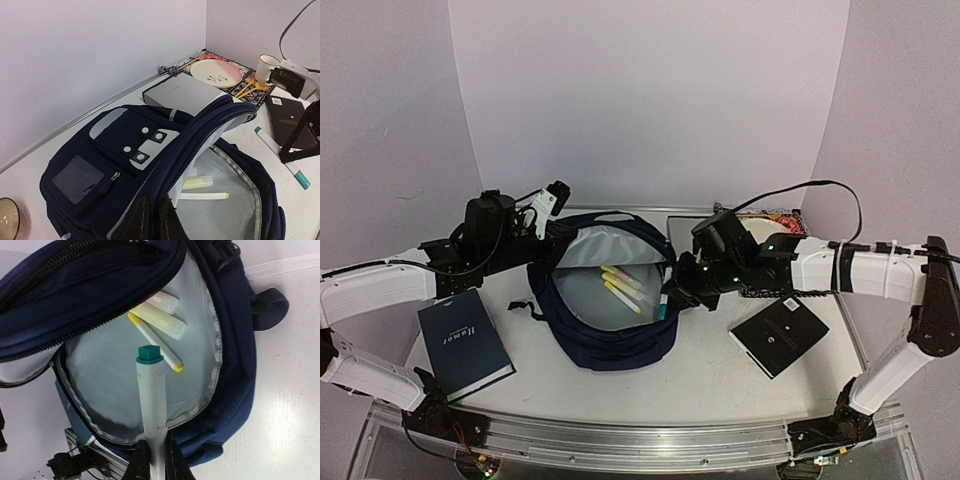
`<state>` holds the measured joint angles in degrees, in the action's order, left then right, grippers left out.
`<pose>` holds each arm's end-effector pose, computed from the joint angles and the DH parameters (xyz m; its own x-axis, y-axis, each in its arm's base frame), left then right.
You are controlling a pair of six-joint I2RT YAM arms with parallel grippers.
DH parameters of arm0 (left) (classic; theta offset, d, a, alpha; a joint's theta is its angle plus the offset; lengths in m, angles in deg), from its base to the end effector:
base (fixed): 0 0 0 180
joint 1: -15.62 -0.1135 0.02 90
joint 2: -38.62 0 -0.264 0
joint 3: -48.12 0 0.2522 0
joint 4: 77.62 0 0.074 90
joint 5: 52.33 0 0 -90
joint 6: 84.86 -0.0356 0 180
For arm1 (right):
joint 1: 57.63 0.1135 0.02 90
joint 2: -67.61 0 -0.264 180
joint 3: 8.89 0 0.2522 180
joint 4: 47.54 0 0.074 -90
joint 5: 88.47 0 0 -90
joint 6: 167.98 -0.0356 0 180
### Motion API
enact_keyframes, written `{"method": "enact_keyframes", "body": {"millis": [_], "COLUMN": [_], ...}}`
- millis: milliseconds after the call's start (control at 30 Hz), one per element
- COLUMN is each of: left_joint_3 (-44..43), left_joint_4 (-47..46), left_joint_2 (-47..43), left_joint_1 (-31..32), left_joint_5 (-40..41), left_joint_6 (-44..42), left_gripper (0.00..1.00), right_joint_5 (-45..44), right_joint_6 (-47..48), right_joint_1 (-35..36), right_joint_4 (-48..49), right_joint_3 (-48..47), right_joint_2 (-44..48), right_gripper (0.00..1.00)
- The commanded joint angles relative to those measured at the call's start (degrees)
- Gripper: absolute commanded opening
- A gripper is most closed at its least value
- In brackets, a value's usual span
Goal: Pack the student bag
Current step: Place the pen in the second largest pocket of the bag.
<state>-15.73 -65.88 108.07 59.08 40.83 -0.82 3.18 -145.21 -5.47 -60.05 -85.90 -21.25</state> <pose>0.2067 -0.1932 0.3034 -0.1478 0.2829 -0.9477 0.6676 0.7355 0.1155 0.2209 0.2860 0.2805 -0.8406 0.4202 -0.3416 -0.0784 0.5297 0.8446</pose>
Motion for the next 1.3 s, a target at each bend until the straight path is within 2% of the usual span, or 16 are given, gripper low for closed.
{"method": "enact_keyframes", "body": {"millis": [0,400,767,967,1033,1167,1267], "left_joint_3": [-1.3,-1.3,-1.2,-1.3,-1.8,-2.5,-1.2], "left_joint_4": [-7.5,-7.6,-7.7,-7.8,-7.7,-7.3,-6.9], "left_joint_2": [-1.9,-2.9,-3.3,-2.3,-1.4,-1.1,-1.4], "left_joint_1": [0.0,0.0,0.0,0.0,0.0,0.0,0.0], "left_joint_5": [0.2,-0.9,-0.9,-1.0,-1.1,-2.5,-2.9], "left_joint_6": [0.8,0.9,0.7,0.3,0.6,2.2,3.5], "left_gripper": [0.00,0.00,0.00,0.00,0.00,0.00,0.00], "right_joint_5": [-1.6,-4.2,-2.2,-2.1,-2.8,-5.8,-7.8], "right_joint_6": [-11.1,-20.9,-19.5,-12.7,-7.3,2.9,10.7], "right_joint_1": [1.2,3.5,3.9,4.0,3.9,3.9,4.0], "right_joint_4": [6.2,9.1,9.3,9.3,9.2,8.0,7.7], "right_joint_3": [-0.5,-11.5,-15.7,-14.9,-13.2,-8.1,-3.6], "right_joint_2": [-4.0,-17.9,-23.3,-21.7,-19.3,-13.7,-9.5], "right_gripper": [0.00,0.01,0.29,0.38,0.43,0.63,0.67]}}
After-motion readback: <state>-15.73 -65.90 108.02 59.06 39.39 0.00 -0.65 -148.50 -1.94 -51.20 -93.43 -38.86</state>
